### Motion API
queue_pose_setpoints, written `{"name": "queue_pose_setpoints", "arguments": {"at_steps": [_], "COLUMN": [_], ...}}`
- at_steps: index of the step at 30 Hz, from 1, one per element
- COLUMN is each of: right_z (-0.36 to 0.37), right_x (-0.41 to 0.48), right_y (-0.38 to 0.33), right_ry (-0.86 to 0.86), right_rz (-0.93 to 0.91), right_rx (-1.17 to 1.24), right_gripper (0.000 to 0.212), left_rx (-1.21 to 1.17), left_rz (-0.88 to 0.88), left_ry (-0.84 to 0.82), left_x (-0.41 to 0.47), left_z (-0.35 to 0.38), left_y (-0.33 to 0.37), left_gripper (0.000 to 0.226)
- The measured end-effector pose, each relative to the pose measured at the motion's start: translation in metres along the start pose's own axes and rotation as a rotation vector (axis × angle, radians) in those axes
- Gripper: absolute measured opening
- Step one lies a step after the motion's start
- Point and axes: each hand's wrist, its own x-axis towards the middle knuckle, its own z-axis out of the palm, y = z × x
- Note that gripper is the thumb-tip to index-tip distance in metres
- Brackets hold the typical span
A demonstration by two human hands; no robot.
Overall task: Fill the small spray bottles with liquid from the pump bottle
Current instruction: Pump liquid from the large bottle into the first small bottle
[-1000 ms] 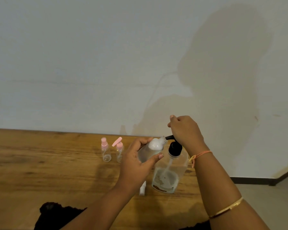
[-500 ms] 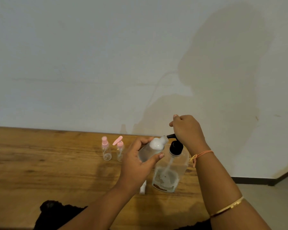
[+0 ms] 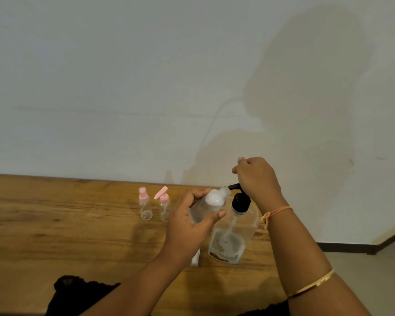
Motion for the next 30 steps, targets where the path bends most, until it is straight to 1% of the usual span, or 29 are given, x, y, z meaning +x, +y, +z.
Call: {"name": "queue_pose_setpoints", "arguments": {"at_steps": [6,10,19,23,26,30], "right_z": [0.0048,0.0012,0.0053,0.0021,-0.0010,-0.0010], "right_x": [-0.0019,-0.0024,-0.0034,-0.0044,-0.0049,-0.0056], "right_y": [0.0023,-0.0015,0.0035,-0.0008,-0.0025,-0.0014], "right_ry": [-0.019,-0.002,0.003,0.059,0.052,0.026], "right_rz": [0.049,0.015,0.030,0.001,-0.002,0.023], "right_rx": [0.006,0.057,0.000,0.068,0.078,0.016], "right_gripper": [0.043,0.045,0.043,0.043,0.043,0.042], "left_rx": [0.001,0.010,0.015,0.000,-0.001,0.005], "left_rz": [-0.001,-0.004,0.012,0.008,-0.002,-0.003], "left_ry": [0.008,0.001,0.014,0.008,0.006,0.014], "left_x": [0.0004,0.0003,0.0002,-0.0005,-0.0010,-0.0003], "left_z": [-0.0003,0.0005,0.0000,0.0002,0.0007,0.0003], "left_y": [-0.0020,-0.0023,-0.0012,-0.0018,-0.0020,-0.0022], "left_gripper": [0.036,0.036,0.036,0.036,0.036,0.037]}}
